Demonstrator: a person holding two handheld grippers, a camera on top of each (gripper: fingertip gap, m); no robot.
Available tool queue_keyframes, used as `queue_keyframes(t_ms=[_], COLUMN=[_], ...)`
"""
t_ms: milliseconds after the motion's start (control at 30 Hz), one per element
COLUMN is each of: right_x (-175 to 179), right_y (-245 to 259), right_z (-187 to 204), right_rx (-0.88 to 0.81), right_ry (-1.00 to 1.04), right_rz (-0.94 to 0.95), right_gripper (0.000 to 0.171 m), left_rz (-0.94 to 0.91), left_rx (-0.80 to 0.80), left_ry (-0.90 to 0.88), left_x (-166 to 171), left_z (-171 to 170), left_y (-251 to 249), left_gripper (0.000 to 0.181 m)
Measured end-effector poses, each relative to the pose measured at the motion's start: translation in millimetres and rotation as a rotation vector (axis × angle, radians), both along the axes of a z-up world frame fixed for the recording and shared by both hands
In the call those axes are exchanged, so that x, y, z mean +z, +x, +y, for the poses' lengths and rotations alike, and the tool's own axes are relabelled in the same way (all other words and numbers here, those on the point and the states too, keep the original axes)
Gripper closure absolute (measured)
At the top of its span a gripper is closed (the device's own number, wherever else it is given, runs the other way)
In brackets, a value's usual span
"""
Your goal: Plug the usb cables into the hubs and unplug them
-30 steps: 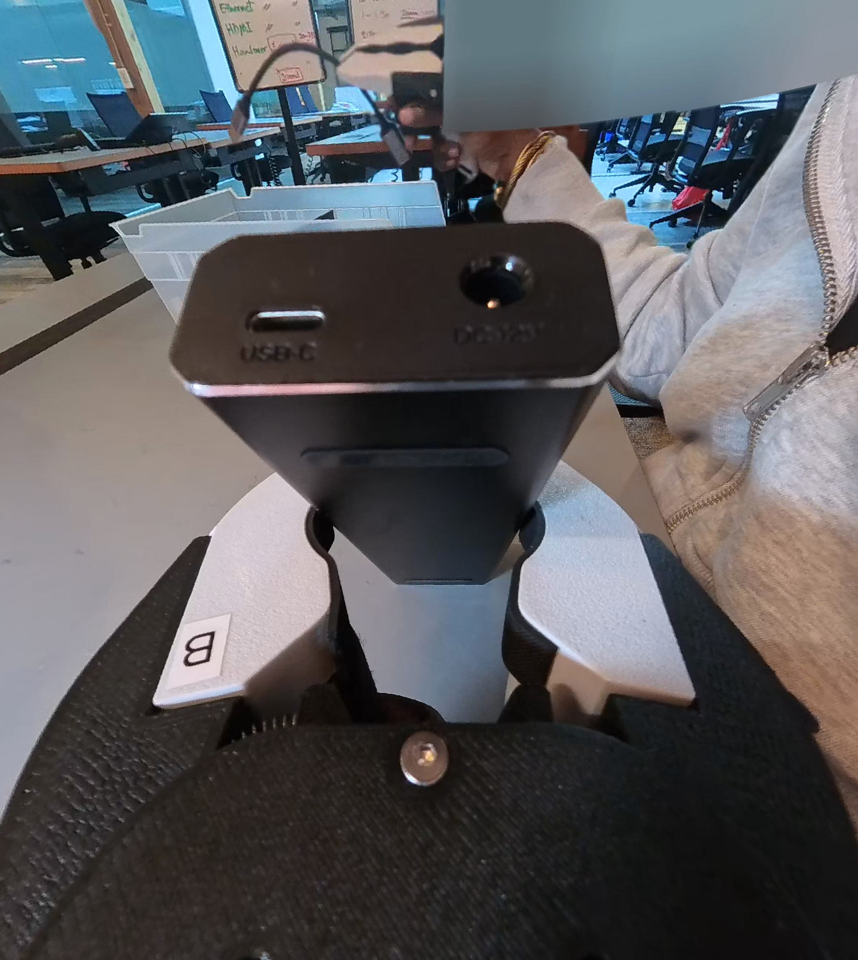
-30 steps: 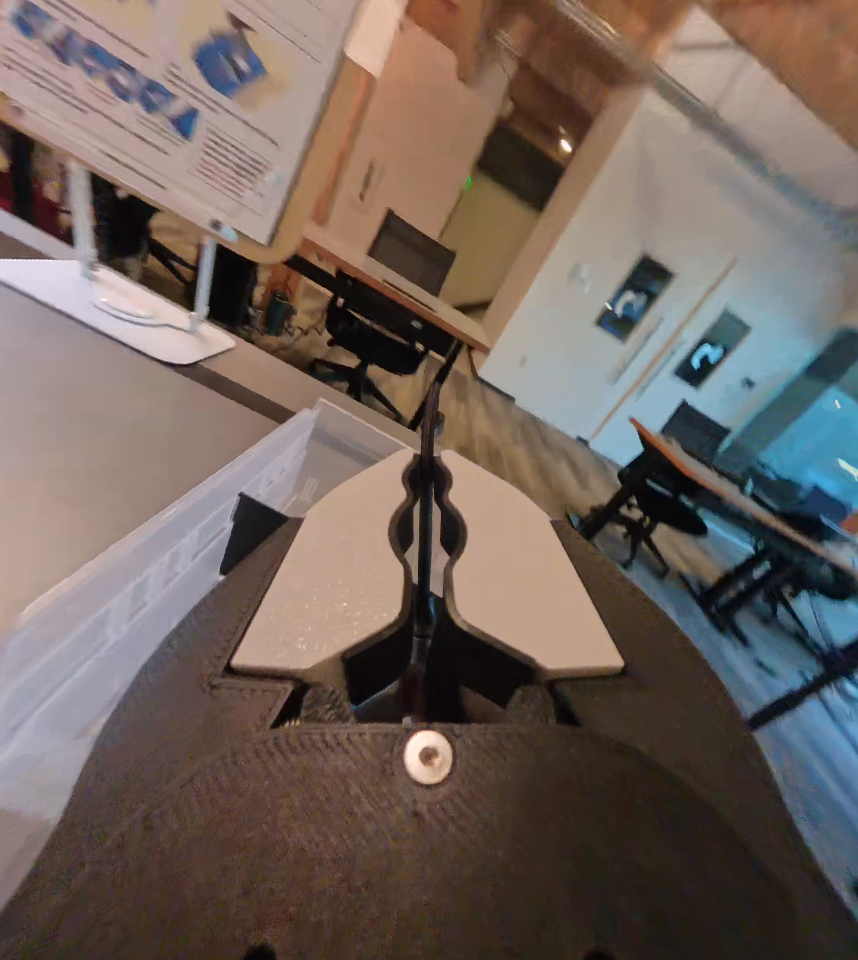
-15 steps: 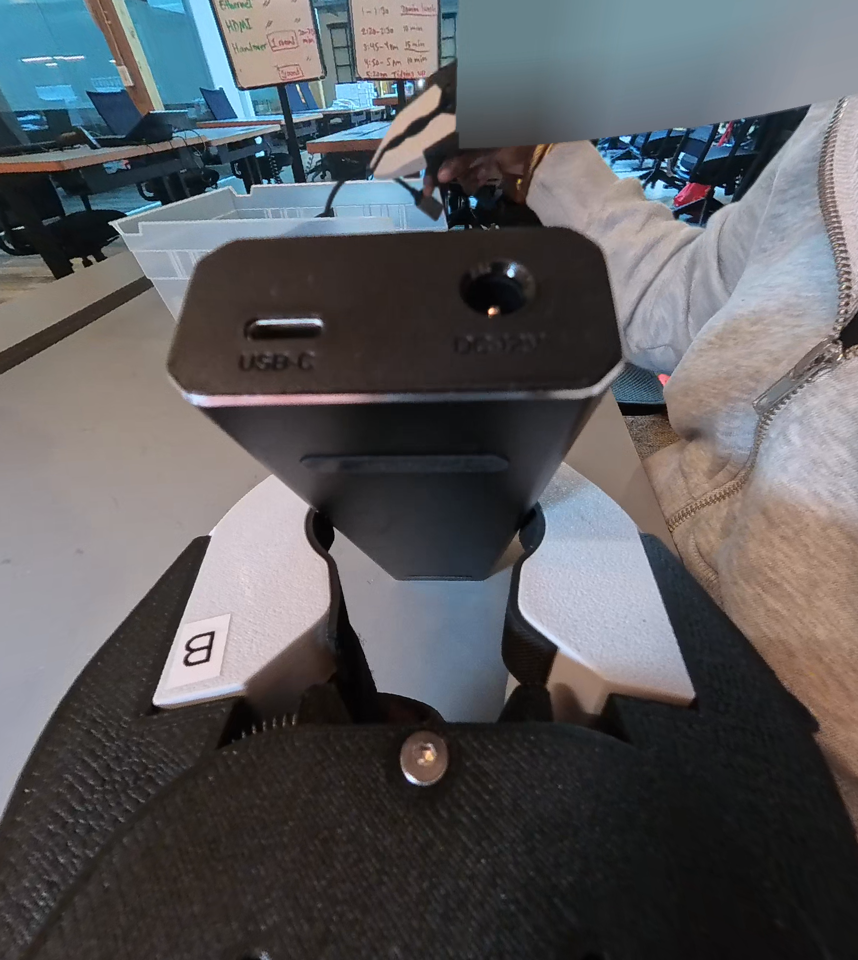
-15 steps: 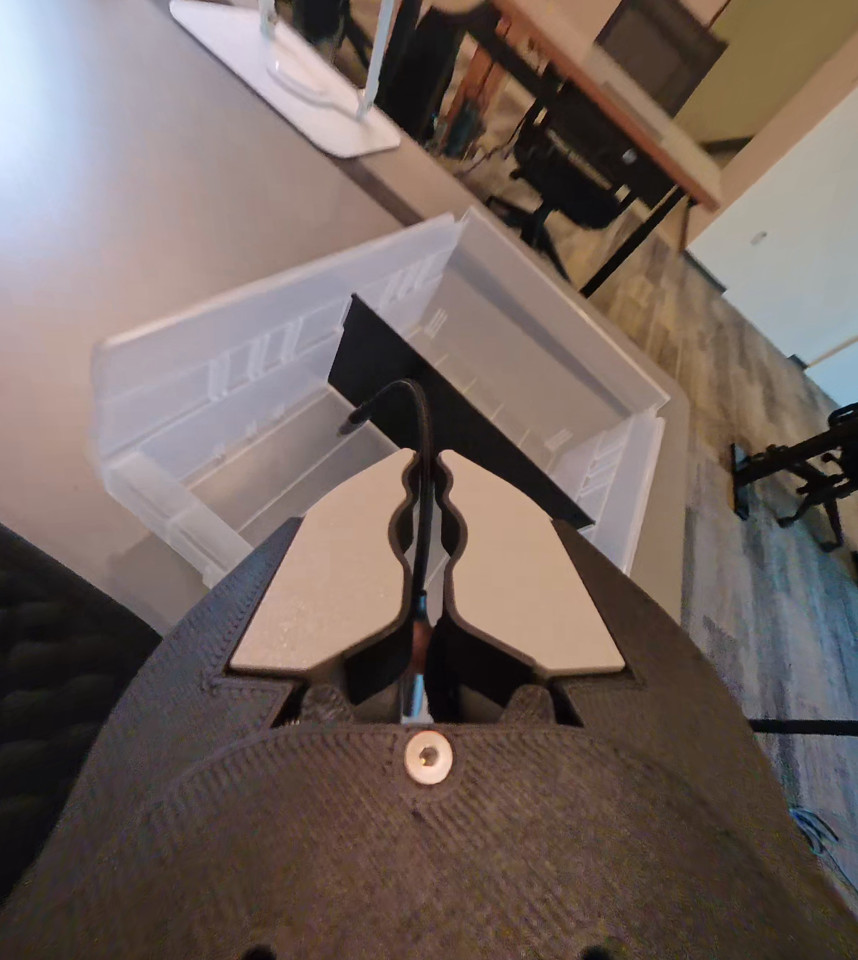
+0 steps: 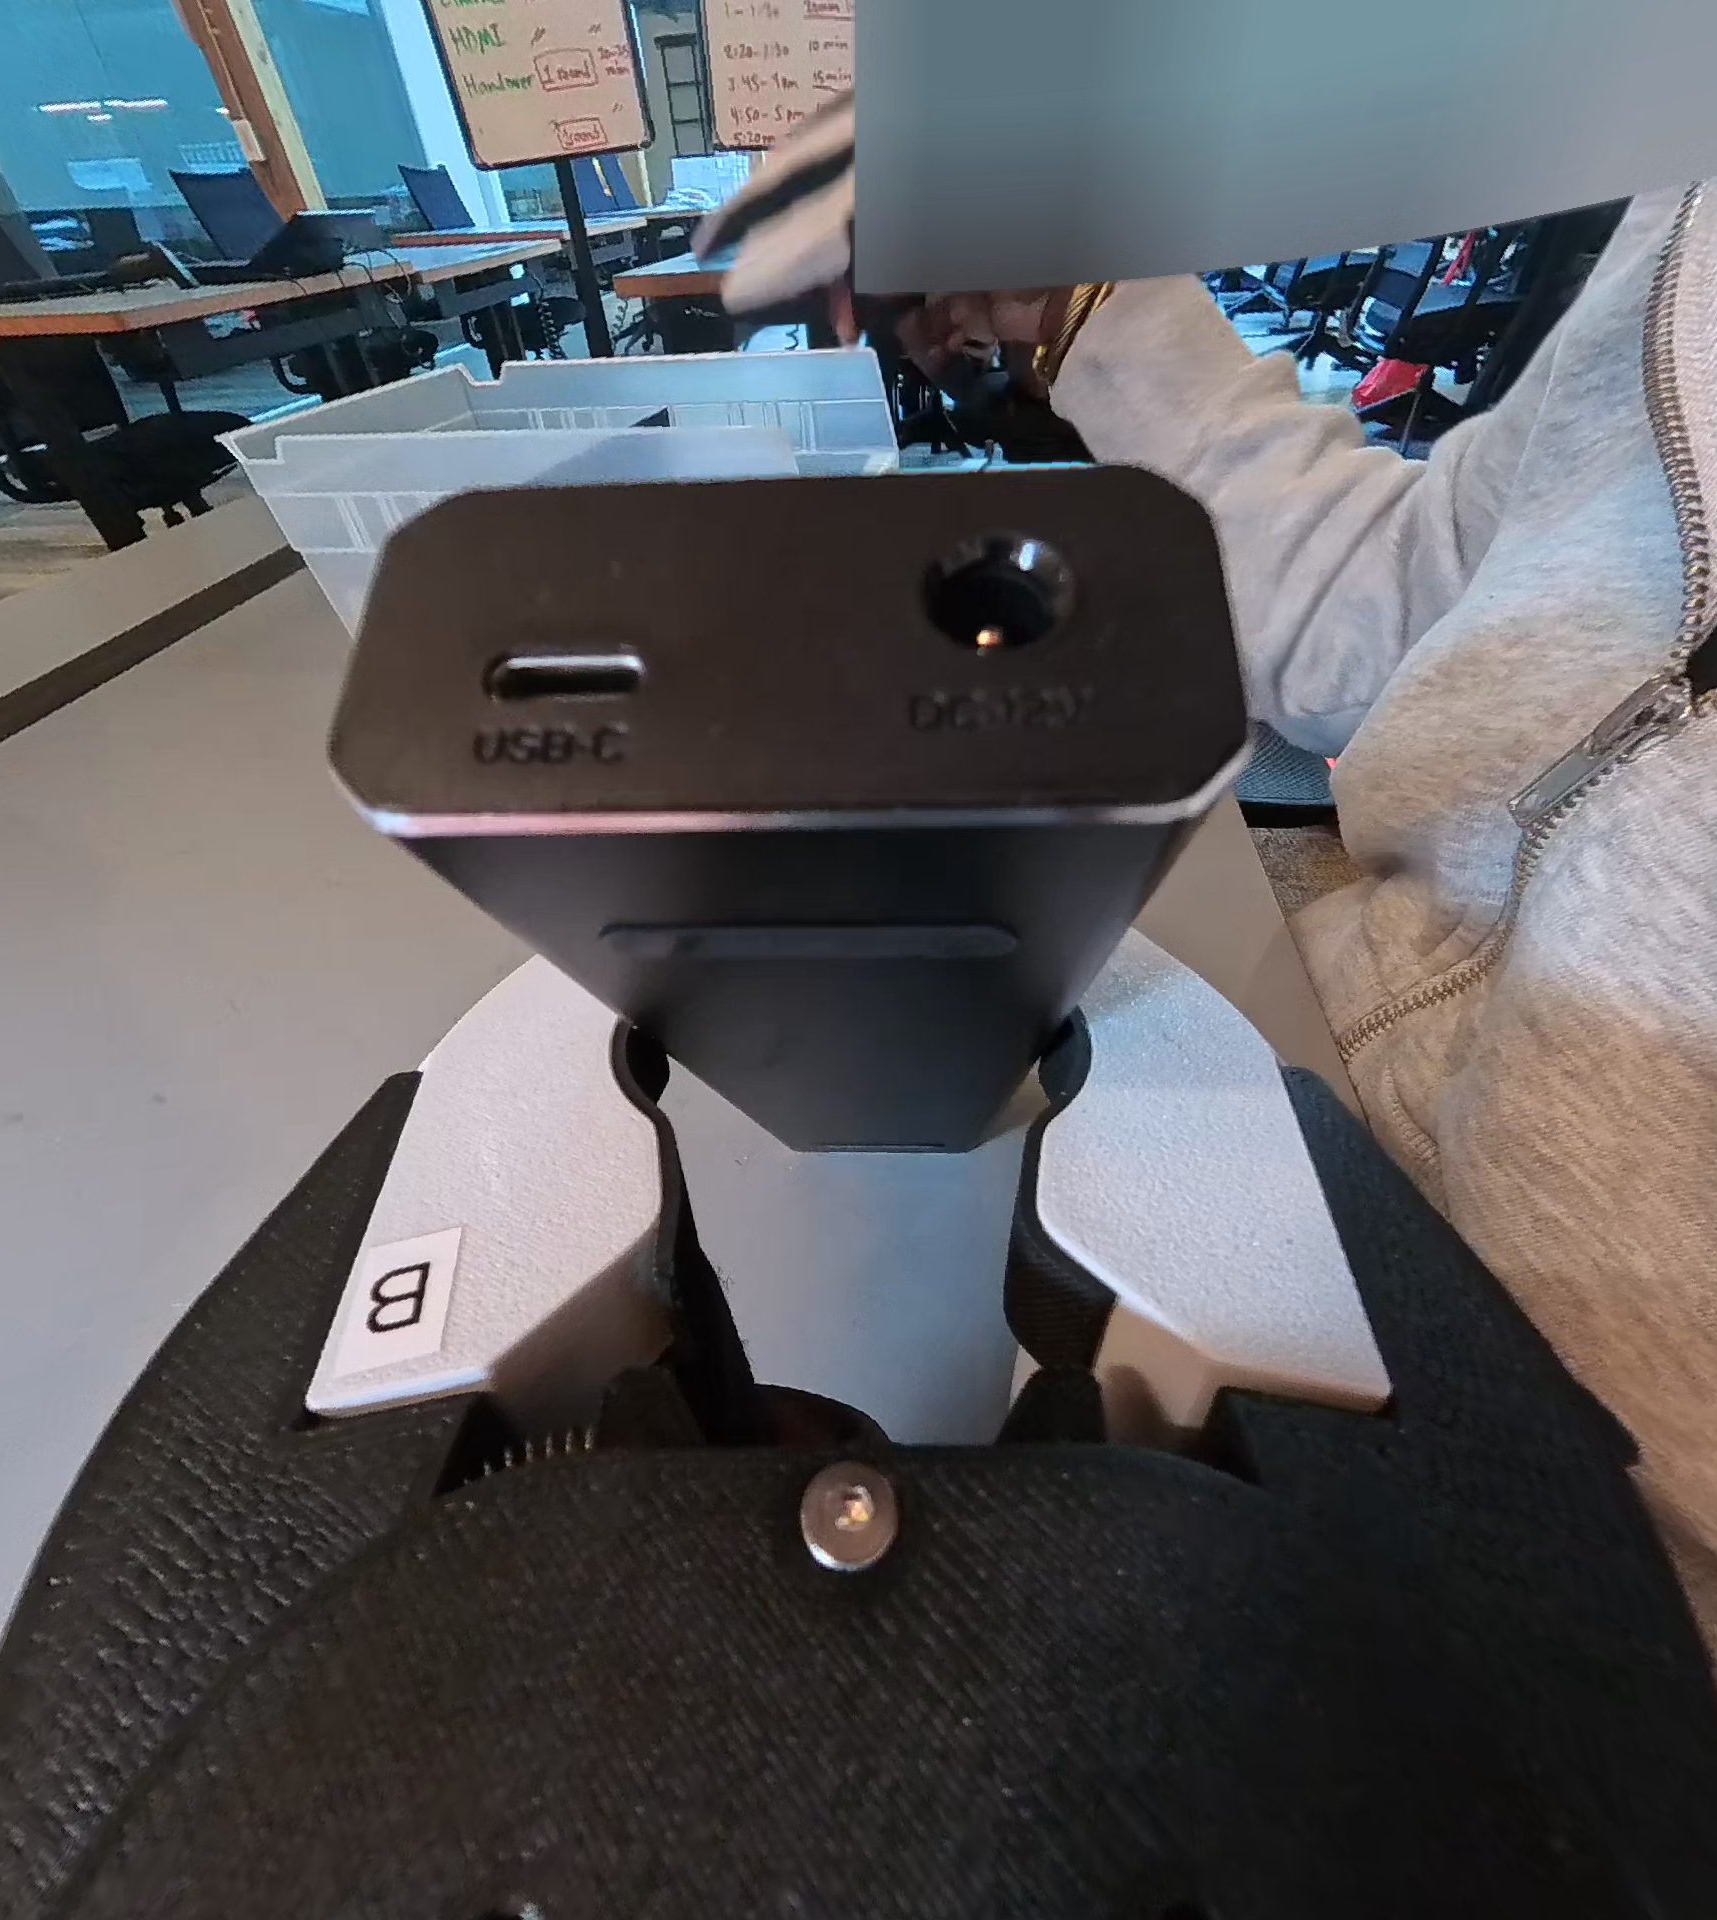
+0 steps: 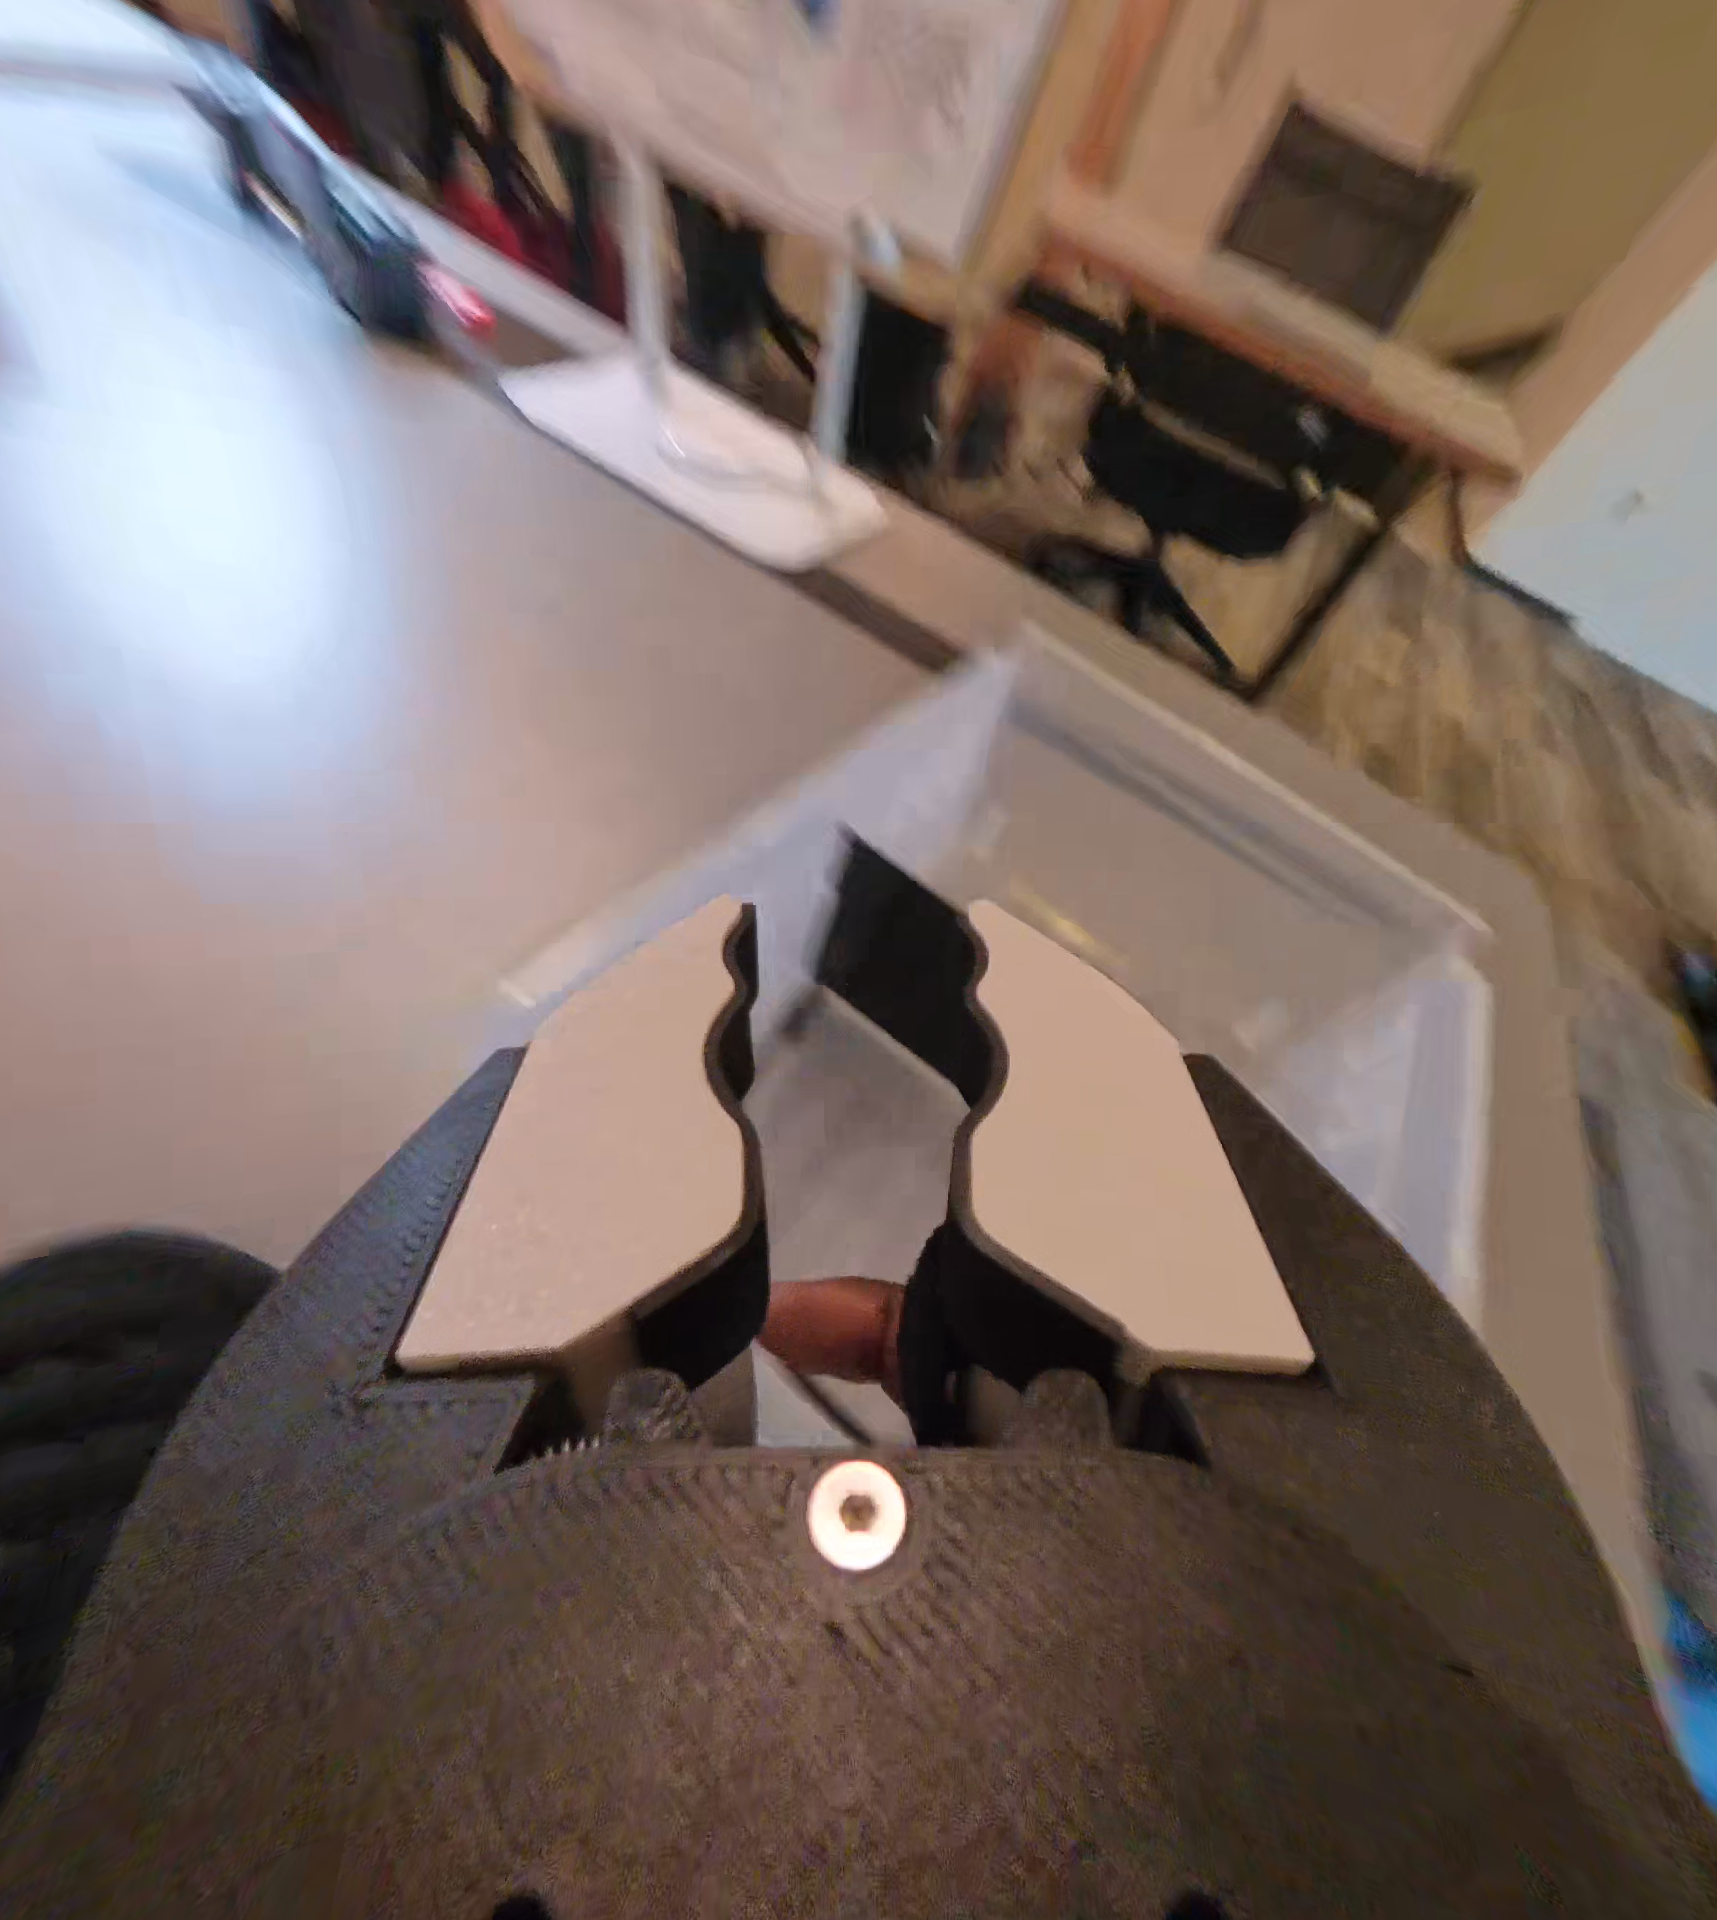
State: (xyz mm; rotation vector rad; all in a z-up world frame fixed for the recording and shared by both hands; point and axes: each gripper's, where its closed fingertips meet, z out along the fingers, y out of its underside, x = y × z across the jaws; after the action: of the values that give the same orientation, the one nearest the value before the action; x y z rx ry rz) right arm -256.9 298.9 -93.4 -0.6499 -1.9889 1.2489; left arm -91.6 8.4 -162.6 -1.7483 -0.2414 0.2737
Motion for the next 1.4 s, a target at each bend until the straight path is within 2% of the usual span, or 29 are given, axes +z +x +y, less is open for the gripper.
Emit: queue_keyframes(t_ms=[133, 233, 333, 433, 600, 667, 733, 833, 900, 1000, 1100, 1200, 1267, 1333, 1400], right_x=[38.7, 32.4, 14.6, 8.0, -13.9, -18.9, -21.5, -13.7, 2.8, 50.5, 113.9, 164.3, 180.1, 176.0, 153.7], right_y=[58.2, 116.8, 167.5, 194.2, 195.0, 195.4, 192.9, 191.0, 178.4, 143.2, 87.7, 14.8, -38.3, -85.8, -123.3], right_z=[-110.7, -198.9, -268.0, -316.1, -359.8, -366.6, -370.9, -368.1, -359.8, -336.0, -294.3, -231.1, -174.3, -109.5, -48.0], right_rx=[0.416, 0.765, 1.013, 1.121, 1.111, 1.110, 1.094, 1.100, 1.057, 0.954, 0.773, 0.471, 0.188, -0.107, -0.363], right_ry=[-0.173, -0.181, -0.132, -0.107, 0.028, 0.066, 0.082, 0.043, -0.029, -0.204, -0.337, -0.349, -0.342, -0.329, -0.297], right_rz=[0.077, 0.014, -0.078, -0.117, -0.204, -0.205, -0.192, -0.169, -0.159, -0.132, -0.029, 0.107, 0.169, 0.185, 0.168], right_gripper=[0.131, 0.123, 0.111, 0.098, 0.083, 0.090, 0.110, 0.110, 0.111, 0.111, 0.111, 0.111, 0.111, 0.111, 0.111], left_rz=[-0.004, -0.002, 0.000, 0.005, 0.016, 0.021, 0.029, 0.071, 0.105, 0.170, 0.230, 0.227, 0.205, 0.198, 0.197], left_rx=[0.001, 0.001, 0.002, 0.002, 0.001, -0.001, -0.004, 0.025, 0.079, 0.217, 0.315, 0.370, 0.376, 0.370, 0.359], left_ry=[0.001, 0.000, -0.002, -0.004, -0.012, -0.015, -0.023, 0.022, 0.128, 0.248, 0.377, 0.444, 0.457, 0.457, 0.441], left_x=[-0.1, -0.1, -0.2, -0.2, -0.2, -0.3, -0.8, 8.4, 26.7, 48.8, 69.0, 75.8, 75.6, 74.5, 71.9], left_z=[-0.1, -0.2, 0.0, 0.1, 0.1, 0.7, 0.6, -2.2, -9.5, -28.7, -47.4, -60.1, -62.6, -62.1, -59.0], left_y=[-0.4, -0.3, -0.3, 0.1, 1.3, 1.7, 2.5, -0.9, -7.2, -23.6, -32.2, -38.9, -41.3, -41.7, -41.5], left_gripper=[0.110, 0.110, 0.110, 0.110, 0.110, 0.110, 0.110, 0.109, 0.092, 0.079, 0.072, 0.069, 0.068, 0.068, 0.067])
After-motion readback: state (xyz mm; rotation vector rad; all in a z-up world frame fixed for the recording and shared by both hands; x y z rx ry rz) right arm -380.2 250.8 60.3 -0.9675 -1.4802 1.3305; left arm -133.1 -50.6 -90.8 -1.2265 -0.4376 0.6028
